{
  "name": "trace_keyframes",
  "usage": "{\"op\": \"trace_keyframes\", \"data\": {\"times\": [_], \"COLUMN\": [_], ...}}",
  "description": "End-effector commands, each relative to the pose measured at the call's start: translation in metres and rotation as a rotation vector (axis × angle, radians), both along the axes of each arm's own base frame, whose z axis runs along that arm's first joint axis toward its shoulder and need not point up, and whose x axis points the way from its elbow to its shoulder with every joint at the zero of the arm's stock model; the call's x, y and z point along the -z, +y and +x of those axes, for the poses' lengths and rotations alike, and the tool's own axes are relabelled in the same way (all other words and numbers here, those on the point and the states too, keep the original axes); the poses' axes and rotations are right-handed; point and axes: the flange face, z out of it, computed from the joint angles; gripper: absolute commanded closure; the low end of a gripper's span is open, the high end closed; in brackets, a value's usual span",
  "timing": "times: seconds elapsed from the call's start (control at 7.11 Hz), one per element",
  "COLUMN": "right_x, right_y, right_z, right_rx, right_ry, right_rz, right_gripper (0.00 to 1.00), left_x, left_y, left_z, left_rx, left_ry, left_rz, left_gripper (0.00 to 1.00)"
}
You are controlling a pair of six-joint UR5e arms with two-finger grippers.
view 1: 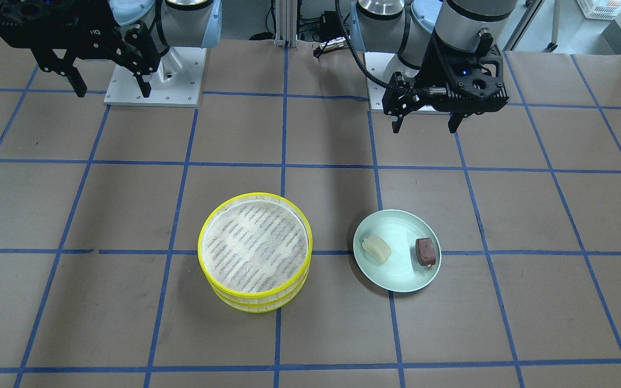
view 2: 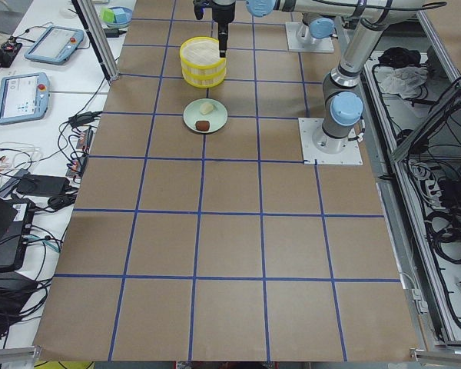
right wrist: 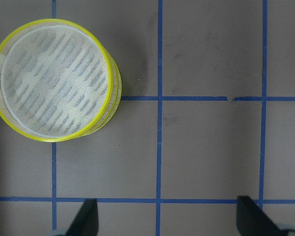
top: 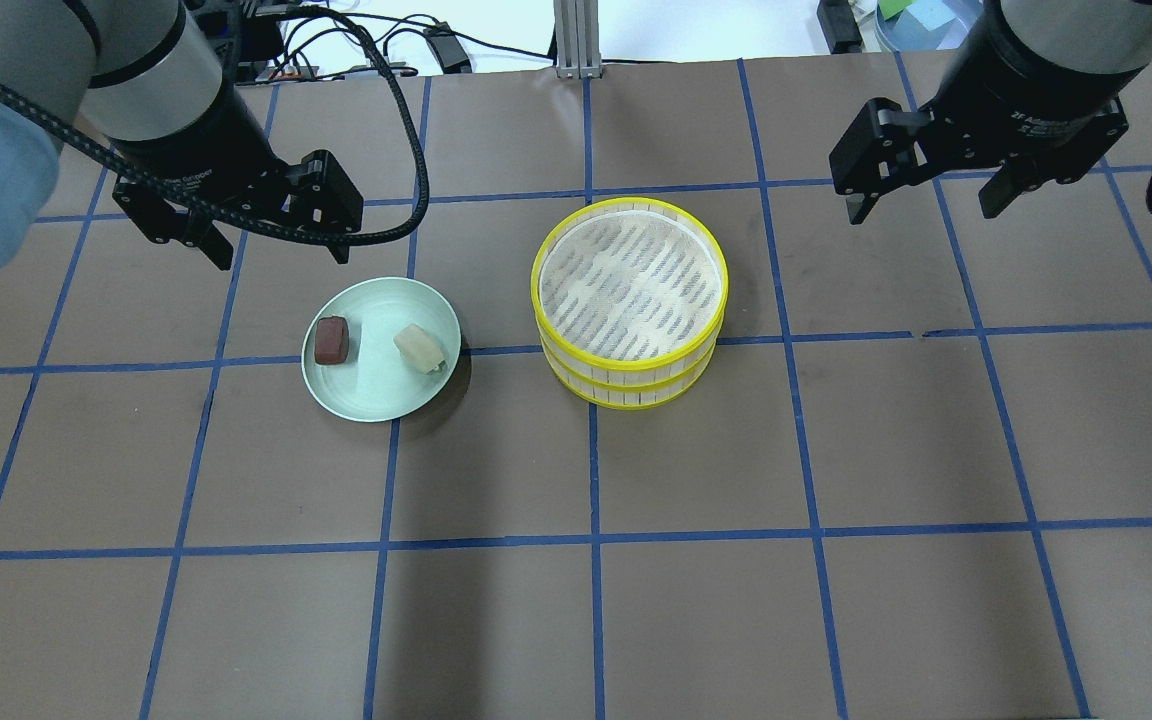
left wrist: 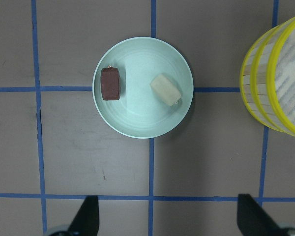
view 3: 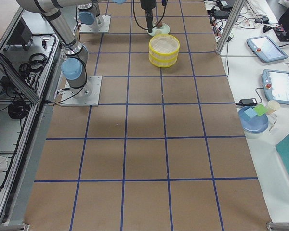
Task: Place buns in different layers of steamer
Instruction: 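Move the left gripper toward the pale green plate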
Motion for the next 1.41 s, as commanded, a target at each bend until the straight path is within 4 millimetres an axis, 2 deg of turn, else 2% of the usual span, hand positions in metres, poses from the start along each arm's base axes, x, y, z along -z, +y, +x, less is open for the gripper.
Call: {"op": "trace_keyframes", "data": {"times": [0.0,0.42,0.56,0.84,0.99,1.27], "right_x": [0.002,0.004,0.004,0.004,0.006,0.006], "right_y": [0.001,0.0,0.0,0.0,0.0,0.0], "right_z": [0.0,0.001,0.001,0.0,0.001,0.001], "right_rx": [-0.023,-0.024,-0.024,-0.022,-0.025,-0.025], "right_ry": [0.01,0.001,0.001,0.001,0.0,0.0], "right_rz": [0.005,0.009,0.011,0.012,0.015,0.018], "right_gripper": [0.0,0.0,0.0,0.0,0.0,0.0], "left_x": [0.0,0.0,0.0,0.016,0.022,0.042], "left_y": [0.0,-0.005,-0.005,-0.02,-0.033,-0.046], "left_z": [0.0,0.014,0.013,0.015,0.014,0.014], "left_rx": [0.001,-0.028,-0.026,0.013,0.127,0.04], "left_ry": [0.0,0.0,0.003,0.002,-0.001,0.003], "left_rz": [-0.001,-0.004,-0.004,0.008,-0.02,0.011], "left_gripper": [0.0,0.0,0.0,0.0,0.0,0.0]}}
